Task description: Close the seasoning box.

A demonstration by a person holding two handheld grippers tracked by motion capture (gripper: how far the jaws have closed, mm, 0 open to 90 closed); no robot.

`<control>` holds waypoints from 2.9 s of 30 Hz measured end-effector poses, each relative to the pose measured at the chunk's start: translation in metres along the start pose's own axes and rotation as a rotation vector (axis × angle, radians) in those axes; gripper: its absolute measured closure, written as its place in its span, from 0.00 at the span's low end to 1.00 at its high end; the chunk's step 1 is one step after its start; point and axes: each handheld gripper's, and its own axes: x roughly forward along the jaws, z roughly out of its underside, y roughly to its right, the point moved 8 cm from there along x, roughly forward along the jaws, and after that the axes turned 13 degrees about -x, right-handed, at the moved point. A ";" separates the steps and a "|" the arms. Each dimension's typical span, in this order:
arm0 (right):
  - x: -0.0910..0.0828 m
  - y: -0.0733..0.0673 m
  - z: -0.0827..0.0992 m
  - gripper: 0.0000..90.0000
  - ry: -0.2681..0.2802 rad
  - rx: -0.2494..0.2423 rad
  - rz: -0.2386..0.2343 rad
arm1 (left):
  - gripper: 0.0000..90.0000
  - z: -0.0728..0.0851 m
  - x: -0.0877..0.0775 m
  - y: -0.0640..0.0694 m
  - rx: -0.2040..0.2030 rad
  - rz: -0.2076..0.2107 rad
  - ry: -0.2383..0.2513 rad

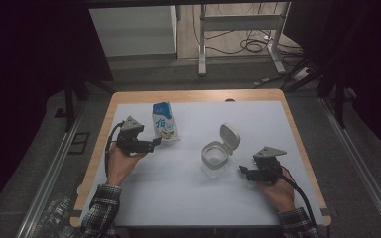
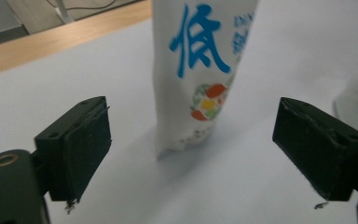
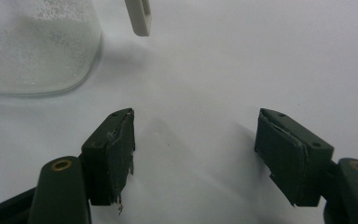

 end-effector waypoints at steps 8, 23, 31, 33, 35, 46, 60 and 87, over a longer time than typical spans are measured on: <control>0.000 0.000 0.000 0.32 0.000 0.000 0.000 | 0.27 -0.020 0.007 -0.002 -0.024 0.061 0.042; 0.000 0.000 0.000 0.32 0.004 -0.002 0.001 | 0.51 -0.041 0.023 -0.008 -0.005 0.100 0.055; 0.000 0.000 0.000 0.32 0.004 -0.002 0.001 | 0.68 -0.046 0.024 -0.008 -0.016 0.144 0.074; 0.000 0.000 0.000 0.32 0.004 -0.002 0.000 | 0.71 -0.047 0.024 -0.007 -0.014 0.166 0.076; 0.000 0.000 0.000 0.32 0.004 -0.001 0.001 | 0.78 -0.048 0.024 -0.006 -0.015 0.188 0.079; 0.000 0.000 0.000 0.32 0.004 -0.001 0.000 | 0.97 -0.049 0.024 -0.004 0.016 0.179 0.068; 0.000 0.000 0.000 0.32 0.002 -0.002 0.000 | 1.00 -0.046 0.021 0.002 0.017 0.176 0.089; 0.000 0.000 0.000 0.32 0.000 -0.001 -0.002 | 1.00 -0.042 0.000 0.037 0.128 0.130 0.016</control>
